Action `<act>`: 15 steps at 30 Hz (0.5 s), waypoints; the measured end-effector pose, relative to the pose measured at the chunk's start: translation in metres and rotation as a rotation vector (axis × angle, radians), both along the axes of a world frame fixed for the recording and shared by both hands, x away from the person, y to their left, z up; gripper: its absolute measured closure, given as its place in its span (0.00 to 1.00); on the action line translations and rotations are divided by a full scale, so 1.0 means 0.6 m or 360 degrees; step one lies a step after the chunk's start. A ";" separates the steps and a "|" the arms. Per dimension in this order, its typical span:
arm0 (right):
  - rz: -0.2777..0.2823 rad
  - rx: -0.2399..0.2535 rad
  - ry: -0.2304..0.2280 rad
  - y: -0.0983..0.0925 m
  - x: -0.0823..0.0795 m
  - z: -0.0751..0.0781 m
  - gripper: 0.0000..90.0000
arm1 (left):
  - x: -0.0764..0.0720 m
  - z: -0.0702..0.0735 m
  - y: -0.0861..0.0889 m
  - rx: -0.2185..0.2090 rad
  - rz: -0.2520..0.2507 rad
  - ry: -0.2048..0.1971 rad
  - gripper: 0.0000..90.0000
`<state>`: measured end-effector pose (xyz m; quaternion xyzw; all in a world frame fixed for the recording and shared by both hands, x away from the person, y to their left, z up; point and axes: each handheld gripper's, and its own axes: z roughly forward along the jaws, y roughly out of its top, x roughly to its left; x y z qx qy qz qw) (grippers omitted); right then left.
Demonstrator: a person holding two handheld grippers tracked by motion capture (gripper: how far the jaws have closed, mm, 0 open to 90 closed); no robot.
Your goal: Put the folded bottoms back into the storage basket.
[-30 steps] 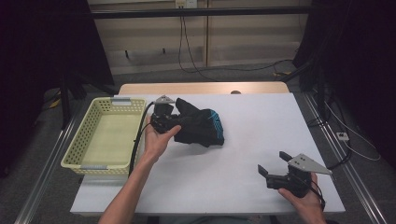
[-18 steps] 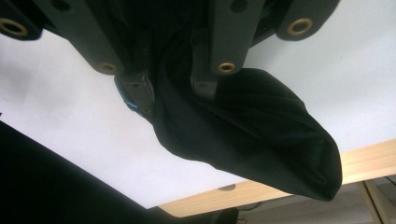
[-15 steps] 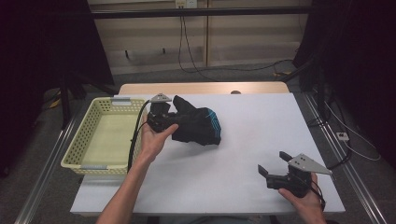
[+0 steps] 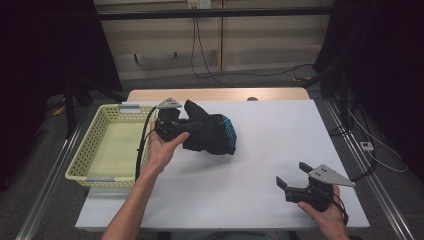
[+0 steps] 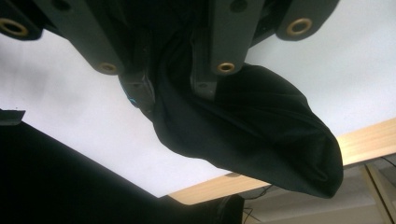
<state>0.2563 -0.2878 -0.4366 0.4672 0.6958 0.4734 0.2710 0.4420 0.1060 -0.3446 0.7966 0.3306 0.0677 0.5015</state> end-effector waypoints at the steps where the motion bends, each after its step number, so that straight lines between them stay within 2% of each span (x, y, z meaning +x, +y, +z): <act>1: 0.0001 0.0000 0.0000 0.000 0.000 0.000 0.06 | -0.001 0.001 0.001 -0.0008 -0.0002 0.0001 0.84; 15: -0.0001 0.0004 -0.0001 0.000 0.000 0.000 0.06 | -0.004 0.021 0.027 -0.0044 0.0006 -0.0029 0.84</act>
